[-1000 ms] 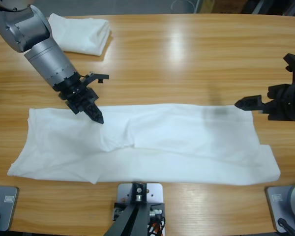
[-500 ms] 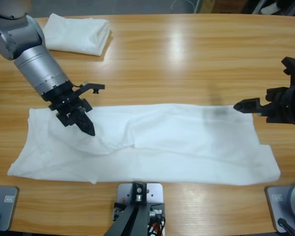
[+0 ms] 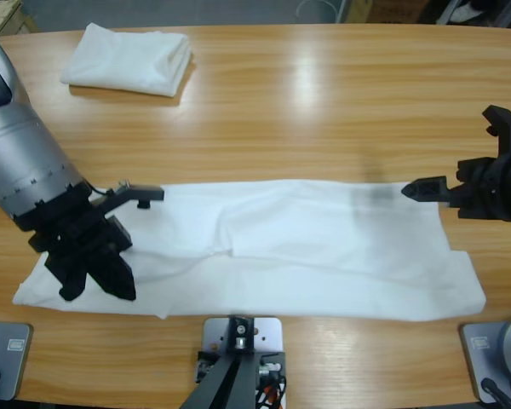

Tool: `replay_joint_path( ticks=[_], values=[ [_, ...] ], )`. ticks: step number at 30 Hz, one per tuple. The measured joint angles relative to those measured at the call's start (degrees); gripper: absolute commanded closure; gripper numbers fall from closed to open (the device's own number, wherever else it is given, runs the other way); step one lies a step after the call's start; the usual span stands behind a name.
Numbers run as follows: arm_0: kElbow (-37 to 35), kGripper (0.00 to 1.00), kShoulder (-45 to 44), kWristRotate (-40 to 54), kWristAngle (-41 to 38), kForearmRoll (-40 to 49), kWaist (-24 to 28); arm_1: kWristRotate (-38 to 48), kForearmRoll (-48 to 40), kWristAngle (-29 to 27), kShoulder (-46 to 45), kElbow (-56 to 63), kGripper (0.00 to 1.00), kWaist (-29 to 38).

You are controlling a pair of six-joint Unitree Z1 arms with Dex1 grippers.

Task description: Fold clothes

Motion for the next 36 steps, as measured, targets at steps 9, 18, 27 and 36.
replay_joint_path(
  ticks=[9, 18, 27, 36],
  values=[
    [1.09, 0.425, -3.97, -7.02, 3.55, -0.03, -1.07, 0.08, -0.58, 0.0, 0.0, 0.13, 0.166, 0.0],
    [-1.18, 0.441, -11.02, -22.57, 19.0, -1.82, 5.96, 0.08, -1.35, 0.05, 0.0, 0.53, 0.17, 0.11],
    [-1.23, 0.529, -5.68, -26.18, 18.8, -3.97, 6.1, 0.13, -2.11, 0.16, 0.0, 0.9, 0.17, 0.12],
    [-0.86, 0.506, -3.81, -29.06, 14.44, -4.86, 4.51, 0.15, -2.28, 0.16, 0.0, 0.92, 0.17, 0.13]
  ],
)
